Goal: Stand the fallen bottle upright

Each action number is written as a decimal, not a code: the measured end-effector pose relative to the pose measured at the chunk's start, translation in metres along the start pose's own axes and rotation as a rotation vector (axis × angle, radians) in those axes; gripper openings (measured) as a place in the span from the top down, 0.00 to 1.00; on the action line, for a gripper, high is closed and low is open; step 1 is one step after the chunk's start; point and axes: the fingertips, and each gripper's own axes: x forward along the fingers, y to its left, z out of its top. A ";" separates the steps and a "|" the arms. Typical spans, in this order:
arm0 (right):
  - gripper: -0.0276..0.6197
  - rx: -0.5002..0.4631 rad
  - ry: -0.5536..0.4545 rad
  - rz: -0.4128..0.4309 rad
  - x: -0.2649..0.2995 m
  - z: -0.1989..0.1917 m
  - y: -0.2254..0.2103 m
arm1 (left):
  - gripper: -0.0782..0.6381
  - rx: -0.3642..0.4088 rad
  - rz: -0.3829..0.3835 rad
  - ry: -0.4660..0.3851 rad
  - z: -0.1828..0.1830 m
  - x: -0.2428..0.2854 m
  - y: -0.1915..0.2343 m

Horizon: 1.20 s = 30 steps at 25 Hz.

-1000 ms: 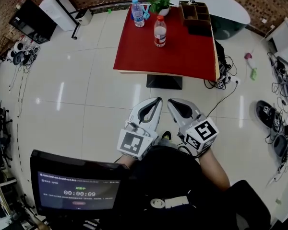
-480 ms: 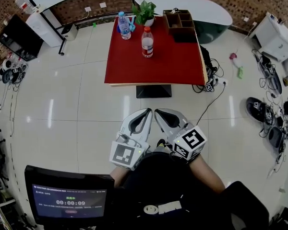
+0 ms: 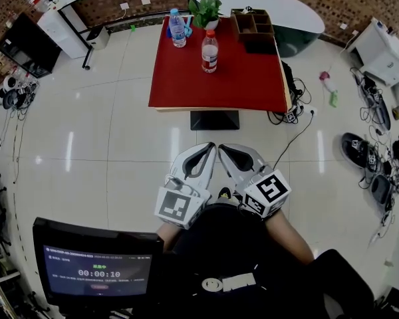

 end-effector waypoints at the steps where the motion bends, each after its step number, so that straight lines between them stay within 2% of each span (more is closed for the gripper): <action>1: 0.95 0.000 0.000 -0.005 -0.002 0.001 -0.002 | 0.88 -0.001 -0.002 0.000 0.000 0.001 -0.001; 10: 0.95 -0.007 0.010 -0.029 -0.003 0.000 -0.006 | 0.88 -0.005 -0.047 -0.006 -0.001 0.007 -0.007; 30: 0.95 -0.013 0.009 -0.012 0.020 0.000 -0.022 | 0.88 0.010 -0.029 -0.017 0.002 0.024 0.016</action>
